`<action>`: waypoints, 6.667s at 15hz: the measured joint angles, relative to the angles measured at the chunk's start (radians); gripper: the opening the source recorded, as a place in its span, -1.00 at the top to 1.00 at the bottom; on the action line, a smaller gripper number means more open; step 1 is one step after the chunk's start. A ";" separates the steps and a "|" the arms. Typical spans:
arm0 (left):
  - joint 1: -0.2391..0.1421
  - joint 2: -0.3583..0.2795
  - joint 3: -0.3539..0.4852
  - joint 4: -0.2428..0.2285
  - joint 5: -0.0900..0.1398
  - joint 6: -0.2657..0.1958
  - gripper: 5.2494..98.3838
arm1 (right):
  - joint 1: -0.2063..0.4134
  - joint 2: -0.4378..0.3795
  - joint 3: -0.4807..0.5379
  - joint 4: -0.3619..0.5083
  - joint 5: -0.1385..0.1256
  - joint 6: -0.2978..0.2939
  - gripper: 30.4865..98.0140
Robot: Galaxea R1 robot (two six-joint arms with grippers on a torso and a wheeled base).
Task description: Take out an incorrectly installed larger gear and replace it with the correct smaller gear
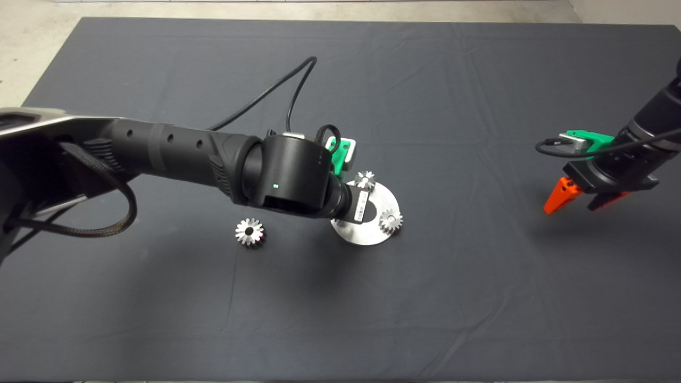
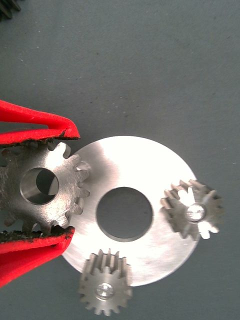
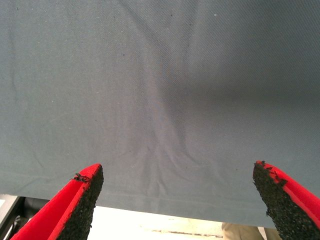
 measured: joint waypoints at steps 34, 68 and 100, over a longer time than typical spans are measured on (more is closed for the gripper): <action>0.154 -0.006 -0.010 0.266 0.000 -0.132 0.59 | 0.000 -0.003 -0.002 0.000 0.000 -0.015 -0.44; 0.169 -0.042 0.001 0.372 0.000 -0.106 0.60 | 0.000 0.050 -0.071 -0.001 0.000 -0.025 -0.44; 0.213 -0.011 0.040 0.389 0.018 -0.100 0.60 | 0.000 0.053 -0.085 -0.003 0.001 -0.037 -0.44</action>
